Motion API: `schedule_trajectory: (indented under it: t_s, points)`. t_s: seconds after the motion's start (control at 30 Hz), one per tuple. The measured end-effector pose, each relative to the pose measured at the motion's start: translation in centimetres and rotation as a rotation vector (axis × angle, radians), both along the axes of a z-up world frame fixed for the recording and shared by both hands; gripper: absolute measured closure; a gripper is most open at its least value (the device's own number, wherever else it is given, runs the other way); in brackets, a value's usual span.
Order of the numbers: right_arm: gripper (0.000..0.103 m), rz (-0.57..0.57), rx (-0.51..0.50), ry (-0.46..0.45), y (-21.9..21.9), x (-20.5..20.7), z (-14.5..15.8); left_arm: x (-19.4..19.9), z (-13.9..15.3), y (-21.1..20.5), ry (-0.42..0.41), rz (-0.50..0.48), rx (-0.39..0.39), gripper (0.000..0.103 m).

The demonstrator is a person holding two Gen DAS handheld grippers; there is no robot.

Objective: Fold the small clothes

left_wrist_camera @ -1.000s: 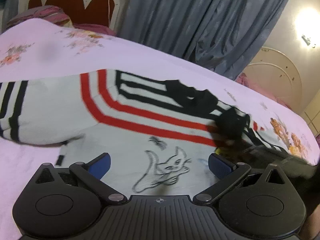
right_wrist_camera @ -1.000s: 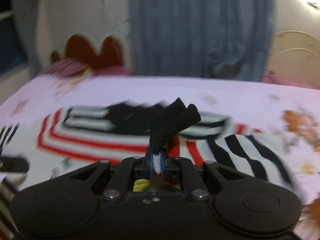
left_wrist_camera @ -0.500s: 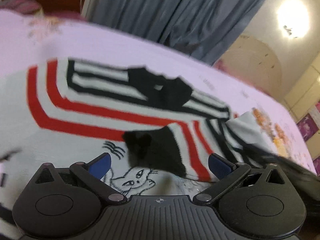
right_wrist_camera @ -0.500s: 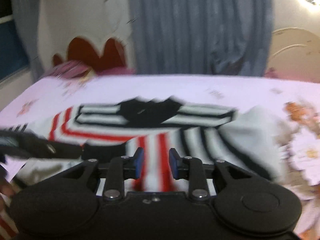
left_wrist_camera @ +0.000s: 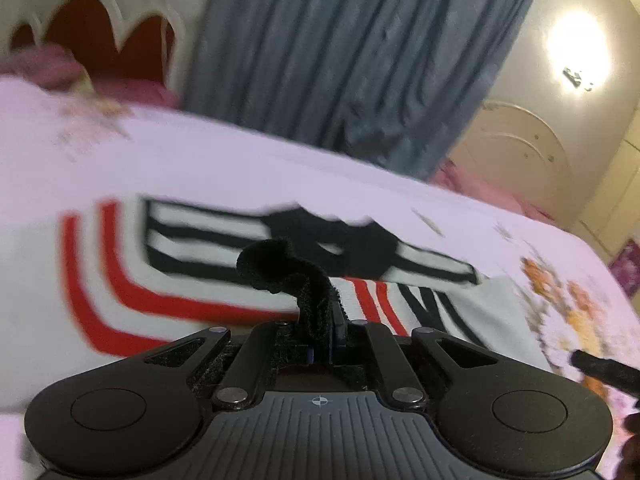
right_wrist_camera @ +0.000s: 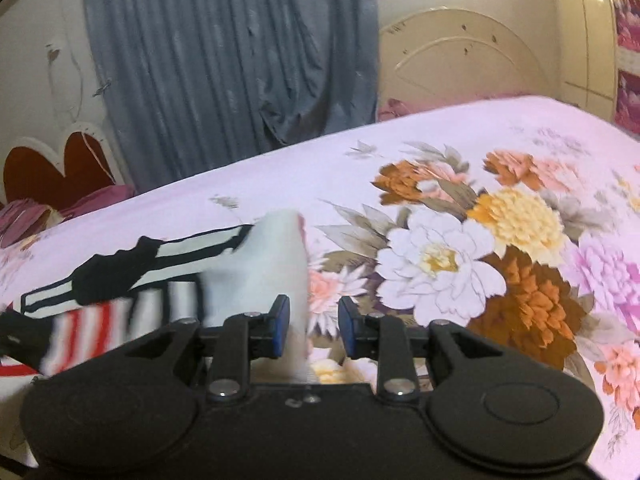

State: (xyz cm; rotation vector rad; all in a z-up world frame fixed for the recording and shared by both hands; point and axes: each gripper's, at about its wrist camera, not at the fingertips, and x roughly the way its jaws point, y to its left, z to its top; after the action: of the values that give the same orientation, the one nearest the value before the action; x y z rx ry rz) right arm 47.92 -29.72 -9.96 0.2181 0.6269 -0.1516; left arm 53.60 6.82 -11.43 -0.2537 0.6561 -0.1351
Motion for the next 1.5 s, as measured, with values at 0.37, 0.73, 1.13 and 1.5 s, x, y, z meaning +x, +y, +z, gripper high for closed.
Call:
schedule_trajectory:
  t_s: [0.37,0.73,1.13,1.5]
  points:
    - [0.072,0.102,0.051,0.064,0.0,1.5,-1.4,0.6,-3.9,1.2,0.110,0.064,0.053,0.036]
    - [0.075,0.176,0.133,0.086,-0.7,13.3,-2.6,2.9,-5.0,3.2,0.111,0.081,-0.047,0.091]
    - [0.080,0.069,-0.049,0.100,-0.8,12.3,-2.4,1.5,-4.0,1.8,0.032,0.121,0.111,0.050]
    - [0.079,0.481,-0.121,0.097,7.7,13.0,-2.9,6.3,-4.0,-8.8,0.050,-0.148,0.113,0.037]
